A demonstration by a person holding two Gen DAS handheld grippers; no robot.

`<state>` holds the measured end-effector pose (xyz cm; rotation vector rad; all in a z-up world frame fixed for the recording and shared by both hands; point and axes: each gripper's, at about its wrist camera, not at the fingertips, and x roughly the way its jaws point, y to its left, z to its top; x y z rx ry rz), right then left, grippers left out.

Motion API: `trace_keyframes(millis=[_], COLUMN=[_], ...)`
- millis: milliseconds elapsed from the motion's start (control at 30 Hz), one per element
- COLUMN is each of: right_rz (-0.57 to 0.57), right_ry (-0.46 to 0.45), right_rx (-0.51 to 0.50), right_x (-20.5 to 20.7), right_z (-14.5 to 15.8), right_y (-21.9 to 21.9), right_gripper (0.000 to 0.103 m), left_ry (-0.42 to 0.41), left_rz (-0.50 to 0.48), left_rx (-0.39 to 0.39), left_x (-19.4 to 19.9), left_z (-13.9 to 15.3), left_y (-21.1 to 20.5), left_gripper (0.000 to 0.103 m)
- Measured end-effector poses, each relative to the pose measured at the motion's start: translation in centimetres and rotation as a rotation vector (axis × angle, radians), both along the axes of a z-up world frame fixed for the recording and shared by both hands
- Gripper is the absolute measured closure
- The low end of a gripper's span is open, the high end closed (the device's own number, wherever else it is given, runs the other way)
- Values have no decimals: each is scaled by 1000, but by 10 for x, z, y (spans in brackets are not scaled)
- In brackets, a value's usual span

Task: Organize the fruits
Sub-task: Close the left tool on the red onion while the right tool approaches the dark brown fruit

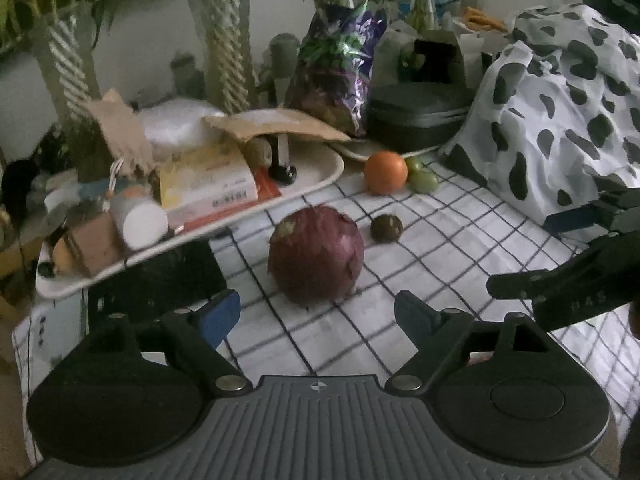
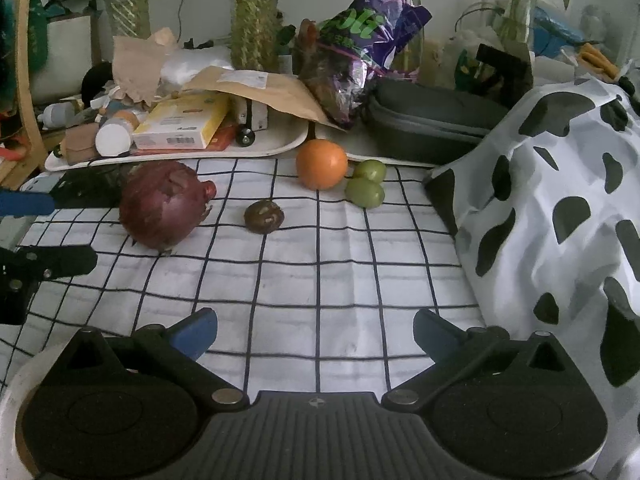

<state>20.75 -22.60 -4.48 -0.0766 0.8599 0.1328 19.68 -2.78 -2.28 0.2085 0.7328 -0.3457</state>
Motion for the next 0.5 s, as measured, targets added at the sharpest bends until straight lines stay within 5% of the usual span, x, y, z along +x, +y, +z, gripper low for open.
trace_keyframes(millis=[500], right_rz=[52], right_ry=[20], right_rx=[-37], right_x=[34], right_z=[-12], right_y=[13], right_gripper=[0], left_ry=[49], left_rz=[-44], left_rx=[-75], left_x=[60], left_z=[-26], left_y=[-1], left_gripper=[19])
